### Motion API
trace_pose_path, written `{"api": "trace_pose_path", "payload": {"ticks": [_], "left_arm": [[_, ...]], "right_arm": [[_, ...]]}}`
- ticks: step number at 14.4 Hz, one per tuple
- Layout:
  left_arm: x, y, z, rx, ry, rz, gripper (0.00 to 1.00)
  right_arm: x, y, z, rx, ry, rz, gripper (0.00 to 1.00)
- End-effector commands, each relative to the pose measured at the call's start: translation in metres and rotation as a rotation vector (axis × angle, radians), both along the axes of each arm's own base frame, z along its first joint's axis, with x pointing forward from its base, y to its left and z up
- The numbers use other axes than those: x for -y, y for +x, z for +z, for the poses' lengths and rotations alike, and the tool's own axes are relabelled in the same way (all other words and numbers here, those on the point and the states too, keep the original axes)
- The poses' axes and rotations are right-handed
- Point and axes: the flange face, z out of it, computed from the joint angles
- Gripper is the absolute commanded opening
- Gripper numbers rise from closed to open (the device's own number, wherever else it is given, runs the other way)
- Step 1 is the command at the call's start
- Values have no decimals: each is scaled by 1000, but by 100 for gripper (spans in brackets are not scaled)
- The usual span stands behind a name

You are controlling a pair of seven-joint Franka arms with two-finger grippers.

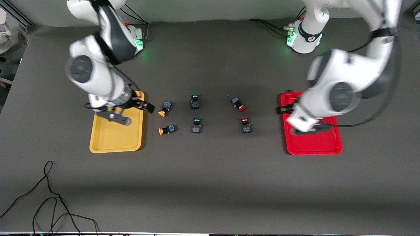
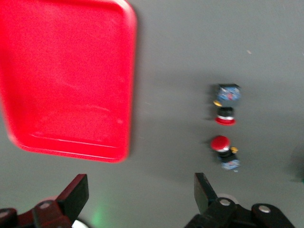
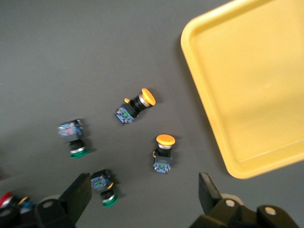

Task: Place red and yellow buttons in trays
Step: 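Move both grippers toward the buttons lying between the two trays, then grasp a red button with the left gripper while the right gripper grasps yellow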

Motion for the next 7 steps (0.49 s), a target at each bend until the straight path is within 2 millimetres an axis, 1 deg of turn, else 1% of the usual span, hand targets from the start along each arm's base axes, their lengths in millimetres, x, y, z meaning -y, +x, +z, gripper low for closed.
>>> {"api": "trace_pose_path", "payload": {"ticks": [1,2,3,4,5,6,7], "left_arm": [[43,-34,-42,14,-28,66,98],[50,-38,-61,23,-42,92,98],[57,-43,-75,24,-50,101,98],[66,-47,-89,12,-61,120,97],[70,-46,-105,-4,-79,176,96],[75,-47,-124,-16,-88,199,95],[84,-53,-141,-10,-93,208,94]], "right_arm": [[7,-30,-54,12,-5,-47,100],[-7,-41,-76,0,-15,-41,100],[-18,-48,-95,-16,-28,-46,100],[-25,-51,-110,-20,-35,-60,100],[-35,-56,-127,-19,-42,-65,100],[-42,-61,-142,-10,-44,-75,100],[-42,-63,-155,-1,-45,-83,100]]}}
